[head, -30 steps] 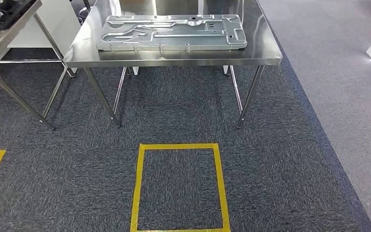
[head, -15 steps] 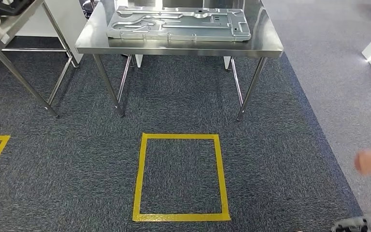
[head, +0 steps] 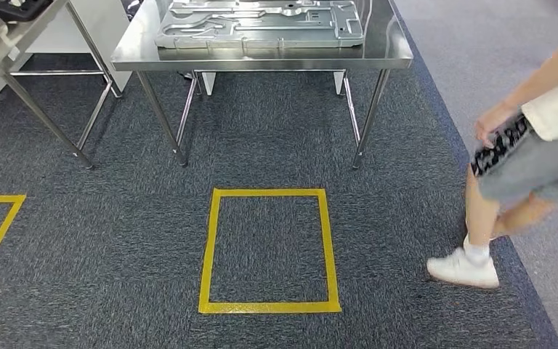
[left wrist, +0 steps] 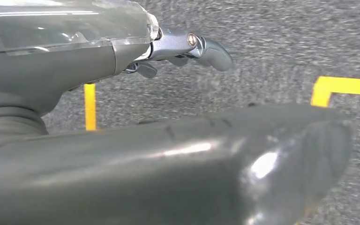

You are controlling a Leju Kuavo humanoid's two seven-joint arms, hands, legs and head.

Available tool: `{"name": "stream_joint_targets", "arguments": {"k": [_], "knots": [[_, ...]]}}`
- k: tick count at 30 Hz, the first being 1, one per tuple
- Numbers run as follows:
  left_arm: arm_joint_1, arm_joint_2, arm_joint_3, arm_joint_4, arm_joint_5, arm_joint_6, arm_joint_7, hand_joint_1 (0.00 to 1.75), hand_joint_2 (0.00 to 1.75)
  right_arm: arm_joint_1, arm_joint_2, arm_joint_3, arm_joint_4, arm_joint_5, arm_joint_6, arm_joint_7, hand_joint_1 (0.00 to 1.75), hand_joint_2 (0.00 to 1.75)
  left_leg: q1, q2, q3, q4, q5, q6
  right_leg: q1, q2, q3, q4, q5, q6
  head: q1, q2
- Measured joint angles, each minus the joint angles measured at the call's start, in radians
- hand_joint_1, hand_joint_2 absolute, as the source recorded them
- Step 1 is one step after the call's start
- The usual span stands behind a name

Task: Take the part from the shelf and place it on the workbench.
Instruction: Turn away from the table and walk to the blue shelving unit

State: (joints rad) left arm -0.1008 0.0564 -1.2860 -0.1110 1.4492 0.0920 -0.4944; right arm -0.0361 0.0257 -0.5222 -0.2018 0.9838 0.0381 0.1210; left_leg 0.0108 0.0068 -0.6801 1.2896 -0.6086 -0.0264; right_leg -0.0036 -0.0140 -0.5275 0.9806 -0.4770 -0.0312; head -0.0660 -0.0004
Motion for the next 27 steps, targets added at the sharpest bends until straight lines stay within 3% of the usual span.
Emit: {"name": "stream_joint_targets", "arguments": {"k": [1,2,4,6,7,9,10,12,14,15,16,17,18,19,21,22,23,25,27], "knots": [[0.000,0.000,-0.002,0.000,0.000,0.000,0.000,0.00,0.00,0.000,0.000,0.000,0.000,0.000,0.000,0.000,0.00,0.00,0.000,0.000,0.013,0.010,0.015,0.002,0.002,0.000,-0.016,0.004,0.009,0.000,0.000,0.000],[0.000,0.000,-0.004,0.000,0.000,0.000,0.000,0.00,0.00,0.000,0.000,0.000,0.000,0.000,0.000,0.000,0.00,0.00,0.000,0.000,0.045,-0.018,0.043,0.006,0.005,0.000,-0.031,0.009,0.017,0.001,0.000,0.000],[-0.002,-0.001,-0.007,0.000,0.000,0.000,0.000,0.00,0.00,-0.001,0.000,0.000,0.000,0.000,0.000,0.000,0.00,0.00,-0.004,0.000,0.154,-0.161,0.083,0.020,0.010,0.000,-0.055,0.018,0.032,0.003,0.000,0.000],[-0.006,-0.001,-0.008,0.000,0.000,0.000,0.000,0.00,0.00,-0.001,0.000,0.000,0.000,0.000,0.000,0.000,0.00,0.00,-0.010,0.000,0.241,-0.297,0.077,0.030,0.012,-0.002,-0.067,0.022,0.048,0.012,0.000,0.000],[-0.007,-0.001,-0.009,0.000,0.000,0.000,-0.001,0.00,0.00,0.000,0.000,0.000,0.000,0.000,0.000,0.000,0.00,0.00,-0.014,0.000,0.257,-0.329,0.070,0.033,0.011,-0.003,-0.071,0.022,0.057,0.017,0.000,0.000],[-0.005,-0.002,-0.010,0.000,0.000,0.000,-0.001,0.00,0.00,0.001,-0.001,0.000,0.000,0.000,0.000,0.000,0.00,0.00,-0.015,0.003,0.248,-0.343,0.085,0.041,0.006,-0.002,-0.077,0.022,0.067,0.030,0.000,0.000],[-0.005,-0.002,-0.010,0.000,0.000,0.000,0.000,0.00,0.00,0.001,-0.002,0.000,0.000,0.000,-0.001,0.000,0.00,0.00,-0.014,0.005,0.240,-0.346,0.097,0.048,0.004,0.001,-0.084,0.033,0.051,0.035,0.000,0.000],[-0.005,-0.004,-0.011,0.000,0.000,0.000,0.000,0.00,0.00,0.000,-0.003,0.000,0.001,0.001,-0.001,-0.001,0.00,0.00,-0.010,0.008,0.215,-0.351,0.121,0.060,0.001,0.007,-0.108,0.108,-0.033,0.042,0.000,0.000],[-0.004,-0.004,-0.011,0.000,0.000,0.000,0.001,0.00,0.00,0.000,-0.003,0.000,0.001,0.001,0.000,0.000,0.00,0.00,-0.011,0.006,0.184,-0.349,0.140,0.064,-0.004,0.009,-0.138,0.231,-0.115,0.049,0.000,0.000],[-0.003,-0.004,-0.011,0.000,0.000,0.000,0.002,0.00,0.00,0.001,-0.003,0.000,0.002,-0.002,0.001,0.000,0.00,0.00,-0.011,0.006,0.169,-0.347,0.150,0.062,-0.006,0.009,-0.145,0.282,-0.122,0.053,0.000,0.000],[-0.002,-0.003,-0.011,0.000,0.000,0.001,0.005,0.00,0.00,0.001,-0.002,-0.001,0.002,-0.007,0.002,0.001,0.00,0.00,-0.011,0.006,0.154,-0.343,0.160,0.060,-0.008,0.009,-0.143,0.310,-0.106,0.056,0.000,0.000],[-0.001,-0.003,-0.011,0.000,0.001,0.002,0.008,0.00,0.00,0.001,-0.002,-0.004,0.002,-0.017,0.006,0.001,0.00,0.00,-0.010,0.007,0.138,-0.337,0.169,0.056,-0.011,0.009,-0.126,0.307,-0.073,0.058,0.000,0.000],[0.000,-0.003,-0.011,0.000,0.001,0.003,0.012,0.00,0.00,0.001,-0.002,-0.010,0.002,-0.030,0.012,0.001,0.00,0.00,-0.009,0.007,0.122,-0.329,0.176,0.052,-0.013,0.009,-0.090,0.267,-0.039,0.060,0.000,0.000],[0.000,-0.003,-0.011,0.000,0.001,0.004,0.014,0.00,0.00,0.000,-0.002,-0.018,0.002,-0.044,0.018,0.000,0.00,0.00,-0.008,0.006,0.107,-0.319,0.181,0.048,-0.015,0.009,-0.041,0.201,-0.025,0.060,0.000,0.000],[0.001,-0.003,-0.012,0.000,0.001,0.006,0.019,0.00,0.00,-0.002,-0.002,-0.034,0.002,-0.065,0.029,-0.005,0.00,0.00,-0.010,0.006,0.085,-0.298,0.188,0.039,-0.014,0.011,0.053,0.059,-0.046,0.053,0.000,0.000],[0.001,-0.002,-0.012,0.000,0.001,0.006,0.021,0.00,0.00,-0.003,-0.001,-0.041,0.002,-0.070,0.033,-0.008,0.00,0.00,-0.011,0.005,0.080,-0.292,0.191,0.033,-0.012,0.012,0.075,0.019,-0.066,0.047,0.000,0.000],[0.001,-0.001,-0.013,0.000,0.001,0.007,0.023,0.00,0.00,-0.004,0.000,-0.047,0.003,-0.073,0.036,-0.010,0.00,0.00,-0.011,0.005,0.078,-0.289,0.196,0.026,-0.009,0.012,0.083,0.001,-0.076,0.039,0.000,0.000],[0.002,0.002,-0.014,0.000,0.000,0.008,0.025,0.00,0.00,-0.004,0.004,-0.058,0.004,-0.075,0.041,-0.014,0.00,0.00,-0.008,0.005,0.073,-0.283,0.198,0.013,-0.009,0.010,0.077,-0.002,-0.069,0.021,0.000,0.000],[0.004,0.003,-0.014,0.000,0.000,0.008,0.025,0.00,0.00,-0.004,0.007,-0.066,0.004,-0.076,0.042,-0.017,0.00,0.00,-0.003,0.003,0.050,-0.225,0.145,0.002,-0.010,0.005,0.068,-0.004,-0.056,0.006,0.000,0.000]]}}
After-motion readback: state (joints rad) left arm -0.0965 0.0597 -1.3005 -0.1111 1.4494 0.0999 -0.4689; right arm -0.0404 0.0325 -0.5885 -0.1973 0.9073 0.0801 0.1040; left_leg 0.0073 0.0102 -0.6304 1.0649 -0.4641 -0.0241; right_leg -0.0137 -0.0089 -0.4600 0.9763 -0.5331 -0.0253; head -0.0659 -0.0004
